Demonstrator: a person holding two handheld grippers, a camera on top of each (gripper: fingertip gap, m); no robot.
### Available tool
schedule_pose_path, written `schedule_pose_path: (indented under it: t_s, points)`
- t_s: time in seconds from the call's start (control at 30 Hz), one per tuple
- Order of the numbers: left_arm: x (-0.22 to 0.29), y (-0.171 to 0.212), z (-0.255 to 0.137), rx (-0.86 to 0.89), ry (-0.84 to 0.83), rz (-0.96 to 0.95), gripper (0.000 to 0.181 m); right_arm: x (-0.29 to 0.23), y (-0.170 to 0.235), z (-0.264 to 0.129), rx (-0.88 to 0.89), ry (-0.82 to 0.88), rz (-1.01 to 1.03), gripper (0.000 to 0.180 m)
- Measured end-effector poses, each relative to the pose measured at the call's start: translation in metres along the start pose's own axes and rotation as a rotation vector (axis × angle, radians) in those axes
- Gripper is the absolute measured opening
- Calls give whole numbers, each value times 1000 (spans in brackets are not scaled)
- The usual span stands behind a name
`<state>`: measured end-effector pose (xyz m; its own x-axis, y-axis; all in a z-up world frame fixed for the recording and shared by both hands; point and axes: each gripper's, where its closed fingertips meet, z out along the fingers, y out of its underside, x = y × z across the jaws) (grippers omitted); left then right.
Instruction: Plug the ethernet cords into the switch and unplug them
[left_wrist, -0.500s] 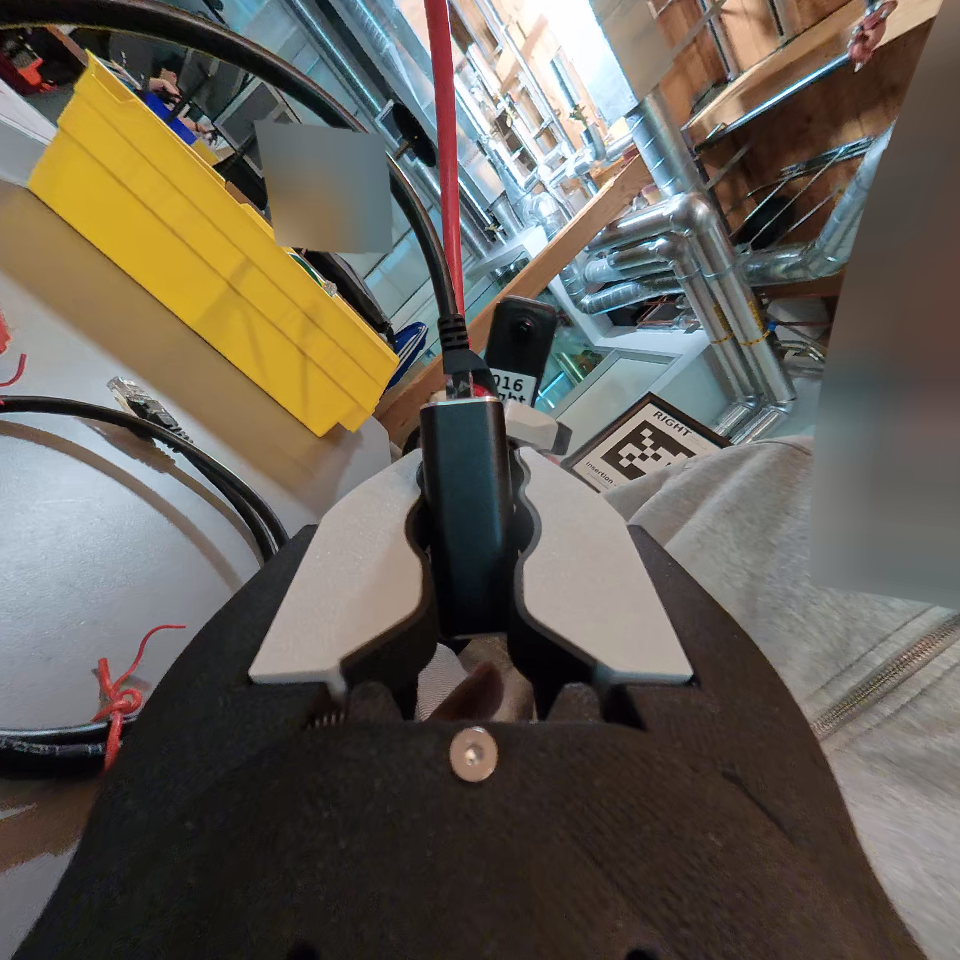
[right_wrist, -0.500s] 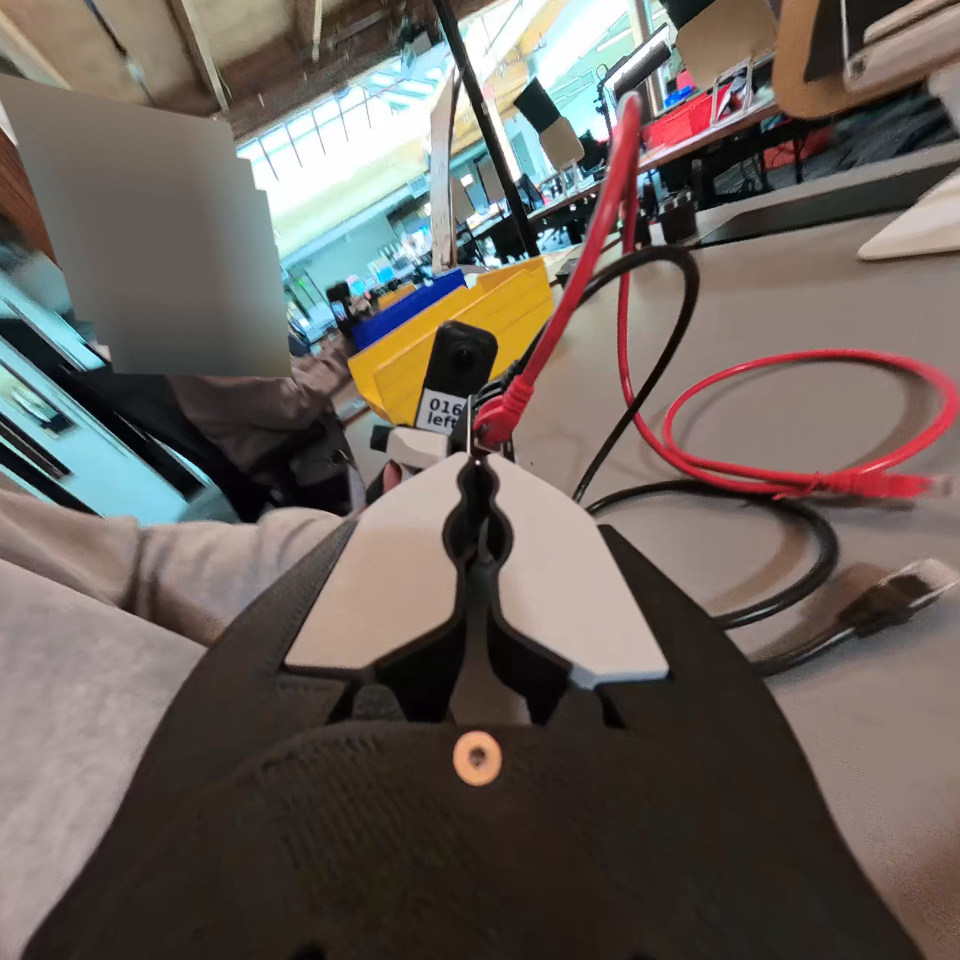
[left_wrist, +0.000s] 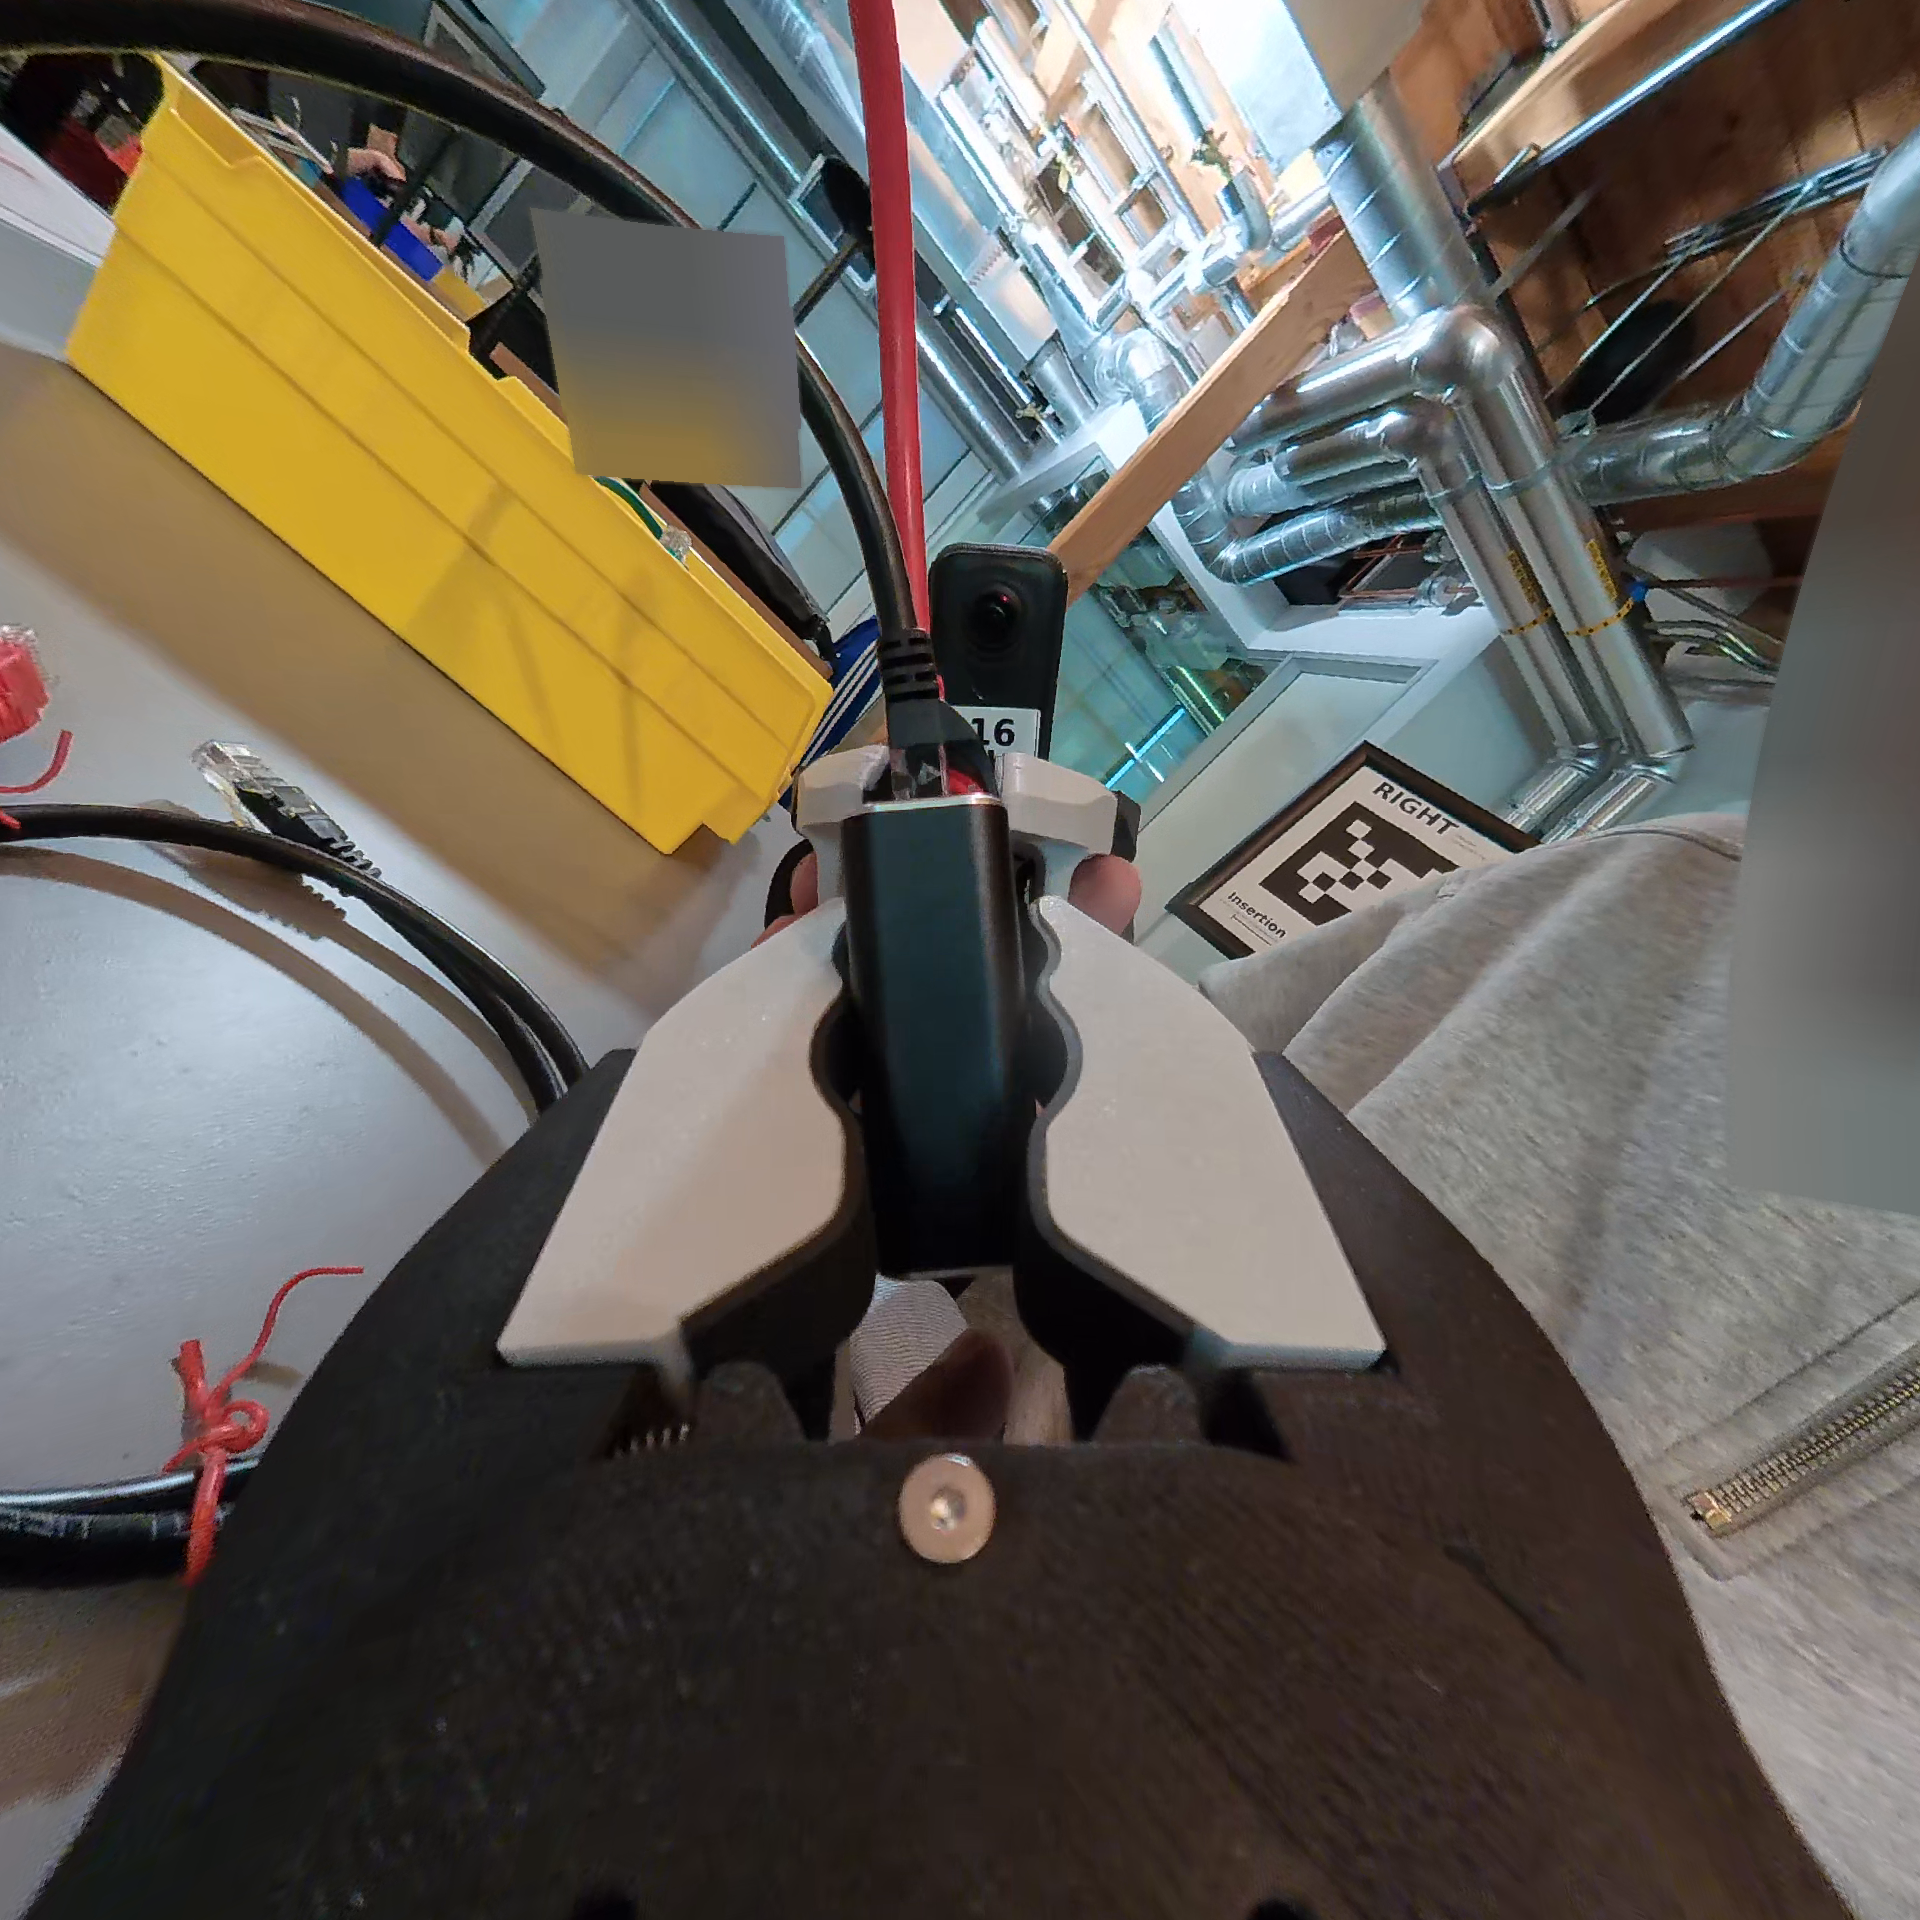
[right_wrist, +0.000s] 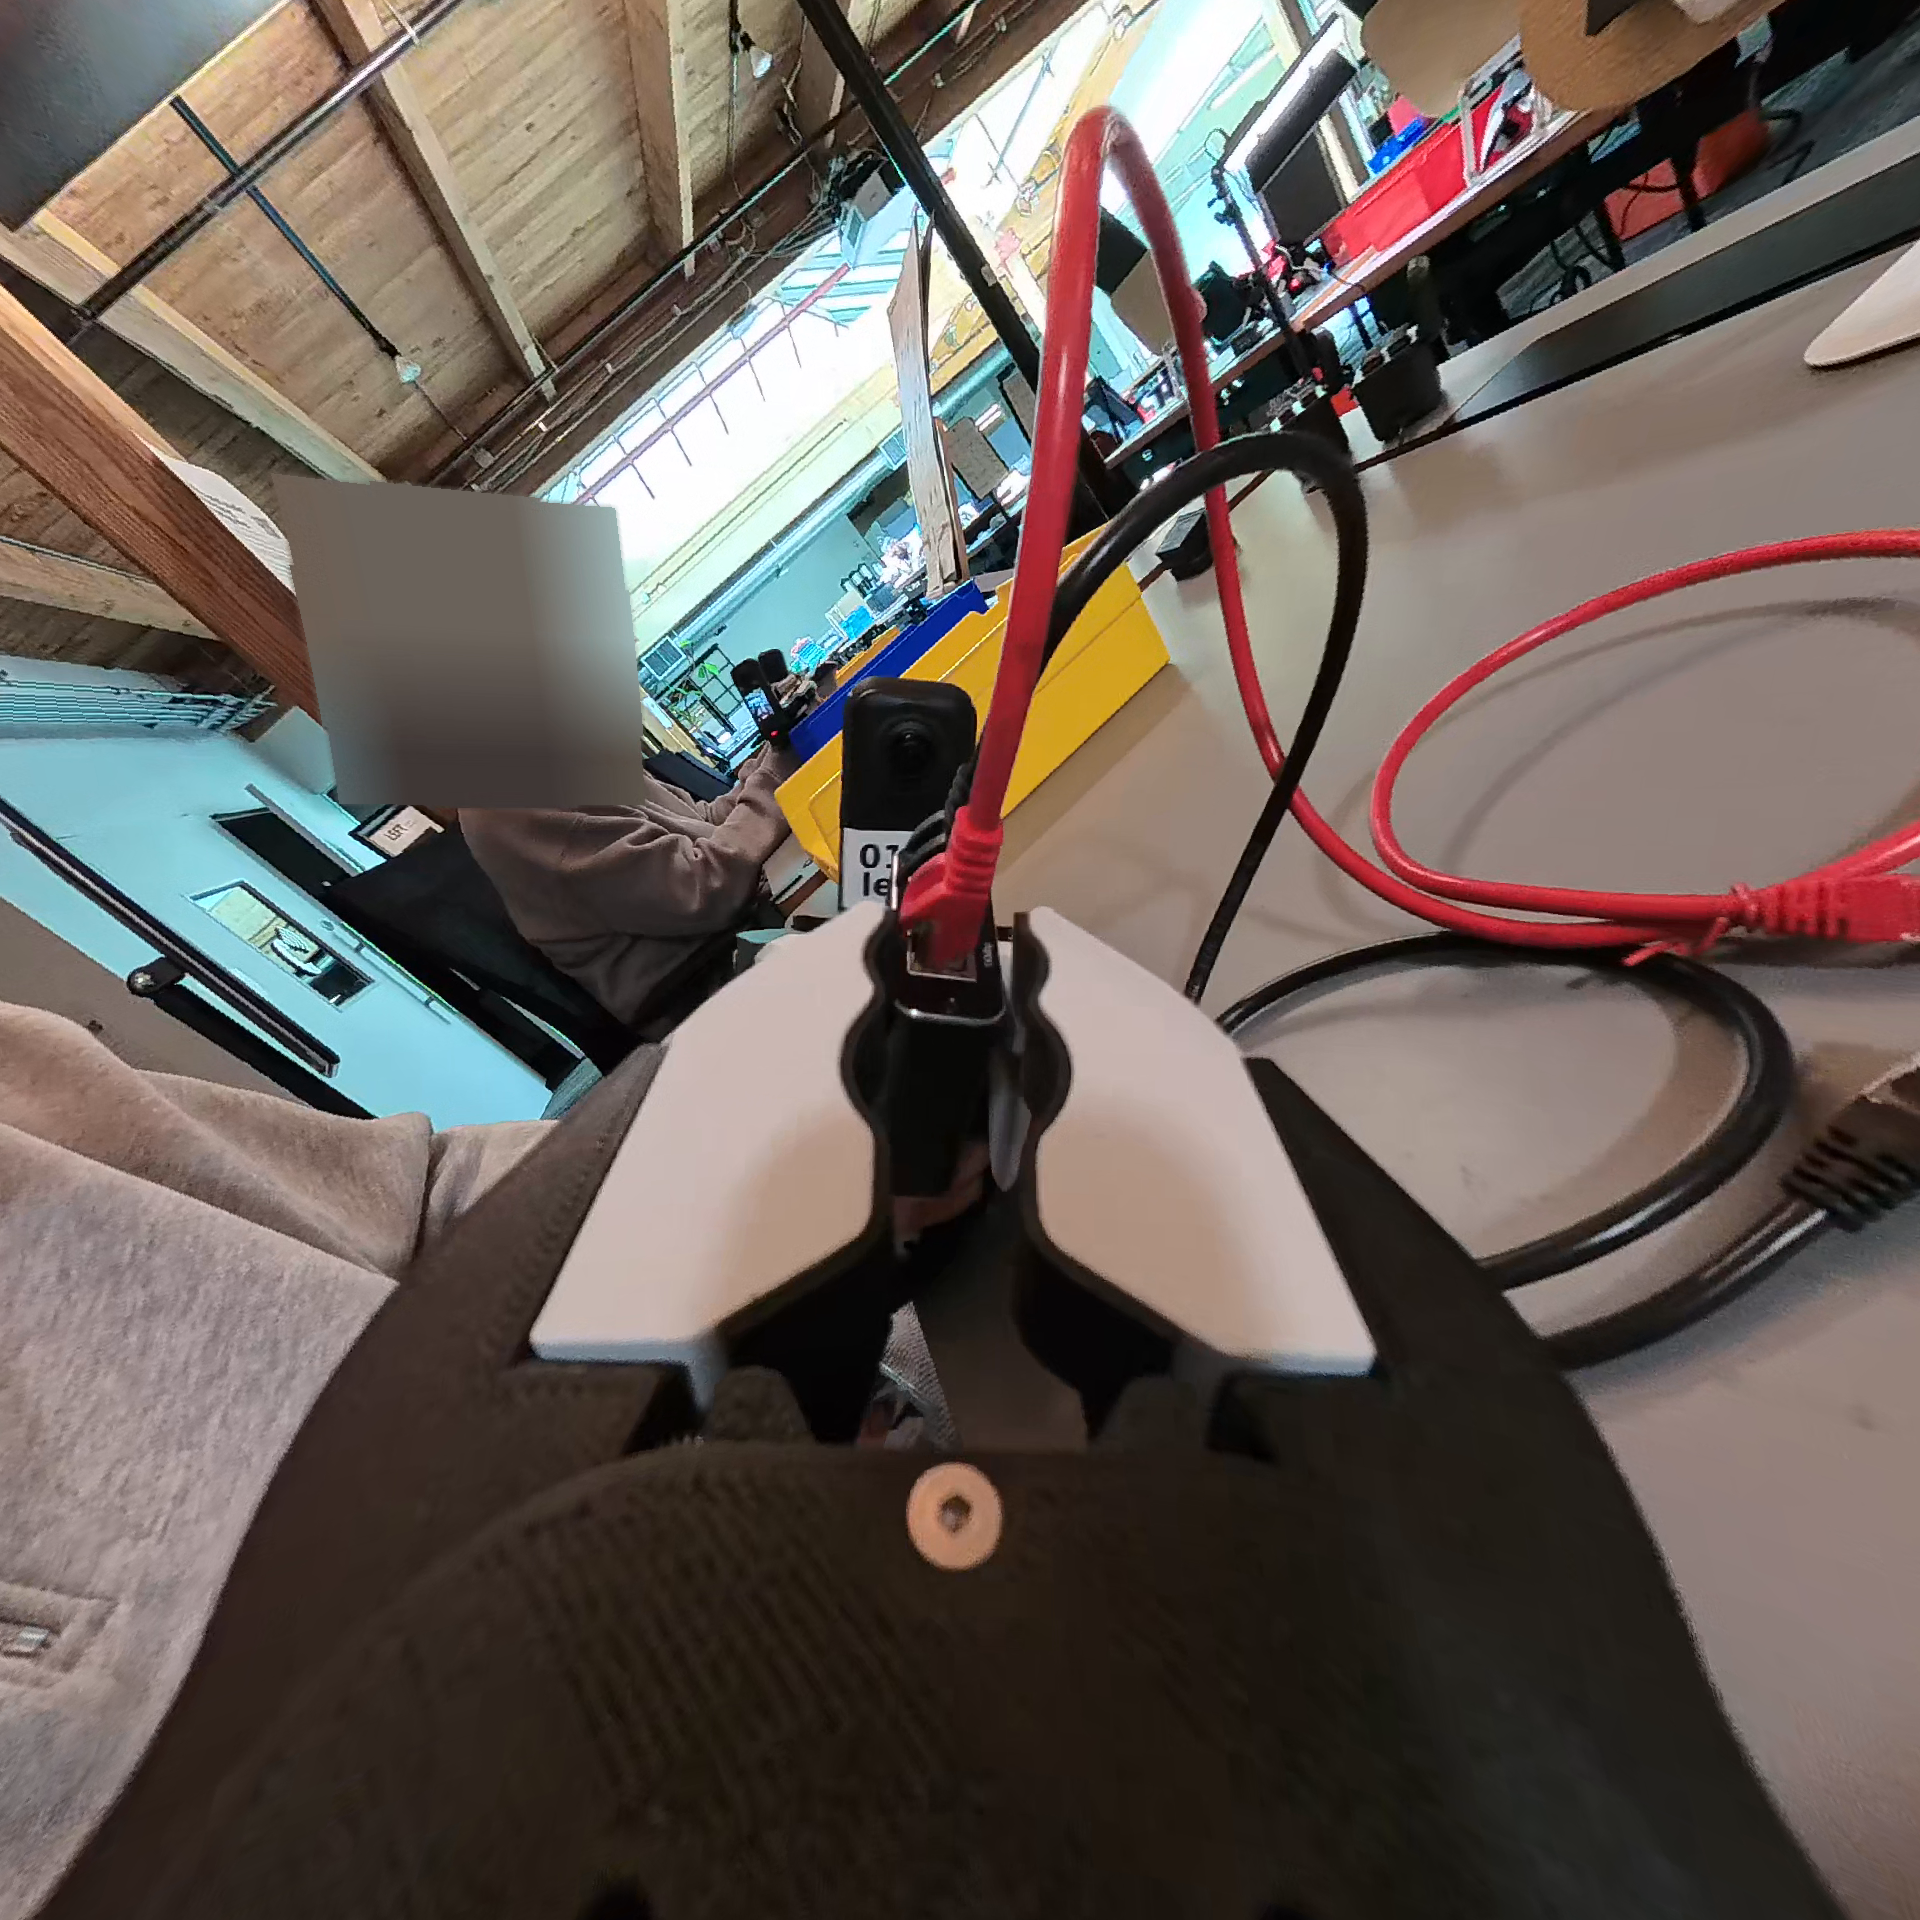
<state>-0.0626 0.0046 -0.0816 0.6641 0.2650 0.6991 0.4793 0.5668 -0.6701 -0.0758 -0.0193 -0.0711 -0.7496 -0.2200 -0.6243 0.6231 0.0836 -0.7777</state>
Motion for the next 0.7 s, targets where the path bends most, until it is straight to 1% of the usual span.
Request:
schedule_pose_path:
  t_s: [0.13,0.3,0.37,0.47,0.7]
  points:
    - [-2,0,0,0,-13,-6,26,0,0,1,-6,-13,-7,16]
    - [-3,1,1,-11,-24,2,26,1,2,1,-19,-3,-22,17]
    - [-4,2,1,-14,-25,-4,26,0,3,1,-22,-12,-22,21]
    - [-4,1,1,-10,-27,-5,26,1,3,0,-26,-2,-31,15]
    - [-5,2,1,-16,-32,-9,25,2,4,0,-42,-12,-30,16]
